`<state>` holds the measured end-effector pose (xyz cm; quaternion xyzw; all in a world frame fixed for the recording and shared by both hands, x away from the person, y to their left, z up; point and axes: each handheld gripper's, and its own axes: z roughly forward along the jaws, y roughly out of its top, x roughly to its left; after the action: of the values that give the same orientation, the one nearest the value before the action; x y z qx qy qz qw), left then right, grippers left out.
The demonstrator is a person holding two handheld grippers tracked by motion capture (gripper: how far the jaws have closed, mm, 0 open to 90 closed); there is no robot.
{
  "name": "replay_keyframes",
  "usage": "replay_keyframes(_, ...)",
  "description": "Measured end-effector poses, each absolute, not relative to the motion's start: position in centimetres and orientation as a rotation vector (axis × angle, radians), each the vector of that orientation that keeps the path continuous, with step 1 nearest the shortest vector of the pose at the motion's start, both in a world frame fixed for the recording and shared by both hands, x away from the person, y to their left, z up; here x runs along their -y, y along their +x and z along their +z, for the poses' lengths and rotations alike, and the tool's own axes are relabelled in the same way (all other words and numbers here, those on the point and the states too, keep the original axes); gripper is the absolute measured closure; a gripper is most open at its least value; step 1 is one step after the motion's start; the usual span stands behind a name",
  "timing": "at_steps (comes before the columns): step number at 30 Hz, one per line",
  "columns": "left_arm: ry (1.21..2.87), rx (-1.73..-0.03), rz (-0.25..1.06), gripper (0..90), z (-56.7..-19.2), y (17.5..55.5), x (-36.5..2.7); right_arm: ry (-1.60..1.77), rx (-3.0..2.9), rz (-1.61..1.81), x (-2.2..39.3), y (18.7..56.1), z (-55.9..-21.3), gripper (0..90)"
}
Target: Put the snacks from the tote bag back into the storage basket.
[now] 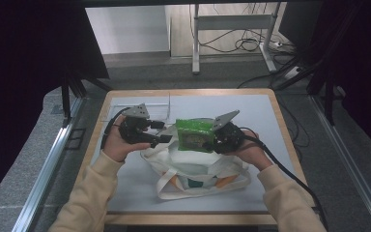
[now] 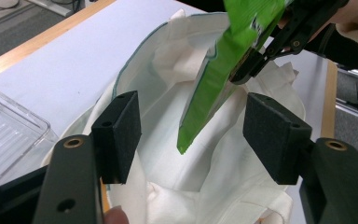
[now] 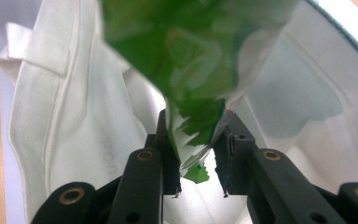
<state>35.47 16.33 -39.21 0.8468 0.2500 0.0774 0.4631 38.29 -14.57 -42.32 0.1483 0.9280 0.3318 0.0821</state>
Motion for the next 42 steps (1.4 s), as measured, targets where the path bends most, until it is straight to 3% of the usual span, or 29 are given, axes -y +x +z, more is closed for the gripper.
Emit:
replay_keyframes(17,2.178,-0.498,0.134,37.4,-39.2,36.6,-14.1,0.320,-2.856,0.817,11.7,38.9,-43.0,72.1)
replay_keyframes(20,2.205,-0.487,0.107,45.2,-39.7,36.8,-13.6,0.297,-2.863,0.812,11.3,38.8,-43.0,72.1)
replay_keyframes(22,2.220,-0.486,0.090,60.5,-40.0,37.0,-13.3,0.290,-2.862,0.822,11.2,38.7,-42.8,72.1)
replay_keyframes(25,2.238,-0.469,0.095,62.8,-40.2,37.0,-13.1,0.287,-2.866,0.810,11.2,38.7,-42.9,72.1)
replay_keyframes(40,2.270,-0.468,0.072,59.2,-40.8,37.1,-12.5,0.274,-2.861,0.808,11.3,38.7,-42.9,72.0)
replay_keyframes(42,2.269,-0.466,0.077,63.2,-40.8,37.1,-12.4,0.273,-2.869,0.824,11.3,38.6,-42.9,72.0)
